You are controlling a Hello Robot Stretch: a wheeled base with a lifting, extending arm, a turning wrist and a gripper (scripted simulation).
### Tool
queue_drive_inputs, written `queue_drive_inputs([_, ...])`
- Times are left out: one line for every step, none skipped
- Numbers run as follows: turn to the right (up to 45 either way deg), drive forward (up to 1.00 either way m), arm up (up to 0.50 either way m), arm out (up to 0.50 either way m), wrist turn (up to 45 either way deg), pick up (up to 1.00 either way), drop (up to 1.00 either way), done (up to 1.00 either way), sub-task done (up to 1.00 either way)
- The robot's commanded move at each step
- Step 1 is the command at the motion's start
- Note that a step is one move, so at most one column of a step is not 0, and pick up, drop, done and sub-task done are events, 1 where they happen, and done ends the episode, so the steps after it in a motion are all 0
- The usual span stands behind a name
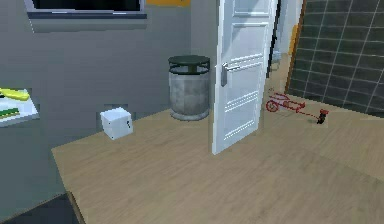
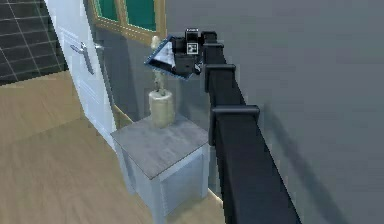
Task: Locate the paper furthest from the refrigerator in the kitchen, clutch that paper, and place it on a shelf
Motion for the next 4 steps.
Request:
queue_drive_inputs([0.0,0.00,0.00,0.00,-45.0,0.00,0.00,0.00,0.00])
queue_drive_inputs([0.0,0.00,0.00,0.00,-3.0,0.00,0.00,0.00,0.00])
queue_drive_inputs([0.0,0.00,-0.18,0.00,0.0,0.00,0.00,0.00,0.00])
queue_drive_inputs([0.0,0.00,-0.32,0.00,0.0,0.00,0.00,0.00,0.00])
